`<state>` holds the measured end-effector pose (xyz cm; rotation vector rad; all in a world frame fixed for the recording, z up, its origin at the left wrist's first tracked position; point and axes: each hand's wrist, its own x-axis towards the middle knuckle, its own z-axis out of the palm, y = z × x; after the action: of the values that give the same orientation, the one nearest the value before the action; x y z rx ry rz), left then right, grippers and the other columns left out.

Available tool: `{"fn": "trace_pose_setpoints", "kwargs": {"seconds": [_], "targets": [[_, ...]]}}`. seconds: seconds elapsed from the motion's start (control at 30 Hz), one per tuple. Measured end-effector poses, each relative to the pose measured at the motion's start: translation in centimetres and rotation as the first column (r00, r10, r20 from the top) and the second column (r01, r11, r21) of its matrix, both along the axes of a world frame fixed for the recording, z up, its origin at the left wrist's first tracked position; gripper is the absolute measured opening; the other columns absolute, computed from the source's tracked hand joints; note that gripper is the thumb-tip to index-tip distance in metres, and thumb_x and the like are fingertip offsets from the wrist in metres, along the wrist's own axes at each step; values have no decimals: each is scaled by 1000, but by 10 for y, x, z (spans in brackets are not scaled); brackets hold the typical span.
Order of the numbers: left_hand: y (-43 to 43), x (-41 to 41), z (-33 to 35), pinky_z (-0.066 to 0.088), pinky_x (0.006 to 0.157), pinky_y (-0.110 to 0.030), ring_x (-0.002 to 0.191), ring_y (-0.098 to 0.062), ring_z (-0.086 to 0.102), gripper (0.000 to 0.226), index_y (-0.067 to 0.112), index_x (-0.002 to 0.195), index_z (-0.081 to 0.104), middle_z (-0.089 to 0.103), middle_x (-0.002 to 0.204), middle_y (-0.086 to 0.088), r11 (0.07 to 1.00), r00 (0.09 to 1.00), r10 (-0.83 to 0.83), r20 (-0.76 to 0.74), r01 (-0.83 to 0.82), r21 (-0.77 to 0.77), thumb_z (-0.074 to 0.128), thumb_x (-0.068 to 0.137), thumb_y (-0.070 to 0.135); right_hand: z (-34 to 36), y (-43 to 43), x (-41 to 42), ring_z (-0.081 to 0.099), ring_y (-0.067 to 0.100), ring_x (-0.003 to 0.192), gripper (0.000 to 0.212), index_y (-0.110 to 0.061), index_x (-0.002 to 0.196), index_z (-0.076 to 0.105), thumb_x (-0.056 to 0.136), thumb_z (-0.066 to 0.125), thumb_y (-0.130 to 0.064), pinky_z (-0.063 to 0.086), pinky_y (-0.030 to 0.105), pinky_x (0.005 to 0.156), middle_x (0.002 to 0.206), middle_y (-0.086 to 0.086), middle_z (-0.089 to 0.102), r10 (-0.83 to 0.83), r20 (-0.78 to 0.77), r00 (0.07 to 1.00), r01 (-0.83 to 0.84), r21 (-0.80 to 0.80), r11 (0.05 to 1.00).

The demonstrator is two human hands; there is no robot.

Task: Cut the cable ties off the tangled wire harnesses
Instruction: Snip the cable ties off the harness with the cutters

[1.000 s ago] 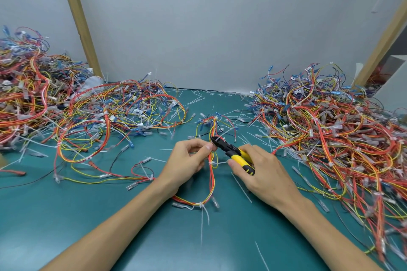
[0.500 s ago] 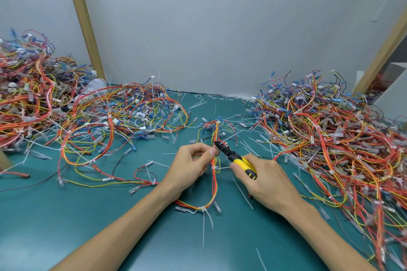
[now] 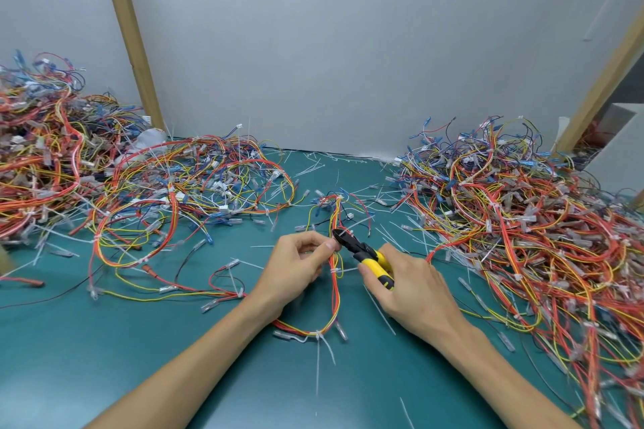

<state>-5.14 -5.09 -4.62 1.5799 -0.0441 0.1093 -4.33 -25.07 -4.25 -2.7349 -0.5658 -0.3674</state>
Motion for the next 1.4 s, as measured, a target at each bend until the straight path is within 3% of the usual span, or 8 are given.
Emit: {"fn": "trace_pose_setpoints", "kwargs": {"seconds": [0.4, 0.6, 0.8, 0.97, 1.07, 1.2, 1.3, 1.4], "targets": [[0, 2, -3, 27, 42, -16, 44, -10, 35, 17, 8, 84, 71, 53, 63, -2, 1000, 1000, 2, 4, -2, -2, 61, 95, 17, 0, -1, 3, 46, 16, 59, 42, -26, 72, 34, 90, 42, -64, 26, 25, 48, 60, -6, 44, 34, 29, 999, -35, 34, 999], [3, 4, -3, 38, 49, -18, 46, -11, 44, 20, 12, 102, 71, 54, 55, -2, 991, 999, -42, 0, 42, 128, 51, 101, 16, -3, -6, 6, 41, 13, 55, 45, -21, 71, 43, 91, 46, -61, 32, 27, 54, 54, -3, 44, -2, -20, 1000, 11, 438, 899], [17, 4, 7, 53, 61, -21, 63, -14, 64, 23, 3, 109, 66, 70, 75, -8, 982, 981, -180, -73, 184, 40, 50, 96, -7, -3, -12, 14, 33, 17, 60, 61, -6, 78, 52, 85, 44, -66, 28, 35, 59, 62, -2, 37, 25, -193, 981, 121, 706, 698], [36, 6, 15, 58, 62, -36, 62, -27, 68, 4, 11, 94, 62, 72, 79, -8, 922, 986, -163, -32, 164, 351, 59, 96, 9, 0, -14, 16, 31, 12, 53, 45, -15, 78, 57, 93, 52, -57, 25, 25, 48, 63, -4, 42, 116, -356, 927, 266, 845, 464], [45, 3, 28, 52, 47, -31, 52, -30, 63, 30, 17, 76, 62, 69, 68, -6, 838, 985, -171, -31, 162, 521, 65, 89, 44, 1, -15, 17, 30, 13, 53, 38, -17, 81, 58, 98, 50, -50, 24, 27, 48, 64, -2, 42, 159, -387, 908, 306, 873, 380], [36, -7, 34, 48, 45, -24, 46, -11, 59, 46, 19, 67, 62, 67, 59, 2, 732, 977, -169, -132, 214, 647, 64, 81, 62, 1, -15, 17, 32, 13, 53, 38, -17, 81, 58, 98, 50, -49, 26, 27, 47, 64, -1, 43, 162, -378, 912, 303, 885, 354], [17, -13, 26, 50, 60, -24, 59, -1, 59, 43, 23, 75, 59, 66, 63, 9, 578, 996, -73, -50, 83, 812, 70, 73, 64, 0, -13, 17, 32, 13, 52, 37, -17, 80, 59, 98, 50, -48, 27, 26, 44, 63, -1, 44, 160, -367, 916, 288, 881, 375], [6, -18, 24, 53, 71, -31, 68, -2, 60, 38, 23, 73, 57, 65, 64, 12, 562, 1000, -21, -22, 30, 827, 77, 69, 55, 0, -13, 17, 32, 13, 51, 37, -16, 80, 58, 99, 50, -47, 28, 24, 43, 63, -1, 44, 161, -361, 919, 279, 882, 380]]}}
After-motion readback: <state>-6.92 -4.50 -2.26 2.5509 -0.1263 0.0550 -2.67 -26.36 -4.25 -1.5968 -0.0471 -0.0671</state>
